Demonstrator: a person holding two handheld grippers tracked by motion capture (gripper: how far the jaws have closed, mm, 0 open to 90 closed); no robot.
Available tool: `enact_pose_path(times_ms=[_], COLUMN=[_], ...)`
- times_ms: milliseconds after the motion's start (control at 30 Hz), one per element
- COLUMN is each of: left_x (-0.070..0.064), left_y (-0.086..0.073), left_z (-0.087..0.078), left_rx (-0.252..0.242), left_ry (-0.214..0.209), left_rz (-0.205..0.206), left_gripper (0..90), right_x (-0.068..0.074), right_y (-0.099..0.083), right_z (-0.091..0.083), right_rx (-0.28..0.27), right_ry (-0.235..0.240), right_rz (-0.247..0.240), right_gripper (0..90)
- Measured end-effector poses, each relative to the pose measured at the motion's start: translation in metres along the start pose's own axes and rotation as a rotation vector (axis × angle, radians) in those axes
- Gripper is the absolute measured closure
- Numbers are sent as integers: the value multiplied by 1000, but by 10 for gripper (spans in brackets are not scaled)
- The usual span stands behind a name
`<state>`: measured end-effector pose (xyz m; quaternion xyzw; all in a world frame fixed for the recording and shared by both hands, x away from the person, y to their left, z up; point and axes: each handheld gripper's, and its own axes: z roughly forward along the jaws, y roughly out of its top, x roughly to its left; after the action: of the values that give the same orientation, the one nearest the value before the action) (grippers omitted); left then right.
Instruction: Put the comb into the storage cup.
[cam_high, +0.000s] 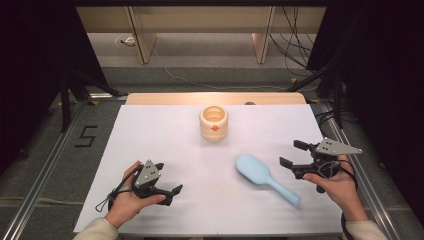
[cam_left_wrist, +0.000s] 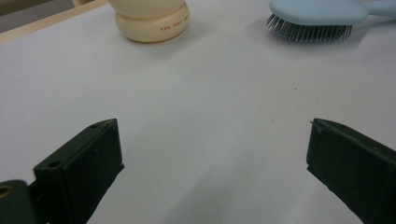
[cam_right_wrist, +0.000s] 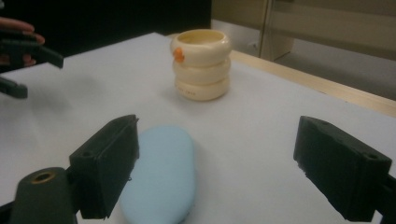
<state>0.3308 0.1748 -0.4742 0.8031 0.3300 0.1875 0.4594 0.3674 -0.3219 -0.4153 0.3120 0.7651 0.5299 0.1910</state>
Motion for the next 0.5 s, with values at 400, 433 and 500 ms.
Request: enact_pose_path(times_ms=[400,433,500], left_x=[9,10,10], left_y=[-6,-7,-7], left_z=[-9,-9,-9], left_rx=[11,15,17], left_ry=[27,28,29], left_rz=[2,2,3], left_gripper=[28,28,29], right_x=[15,16,17], right_y=[7,8,9], right_z=[12,12,13], right_rx=[166,187,241], right_ry=[48,49,49], right_rz=[-107,-118,-142], right_gripper=[142,142,147])
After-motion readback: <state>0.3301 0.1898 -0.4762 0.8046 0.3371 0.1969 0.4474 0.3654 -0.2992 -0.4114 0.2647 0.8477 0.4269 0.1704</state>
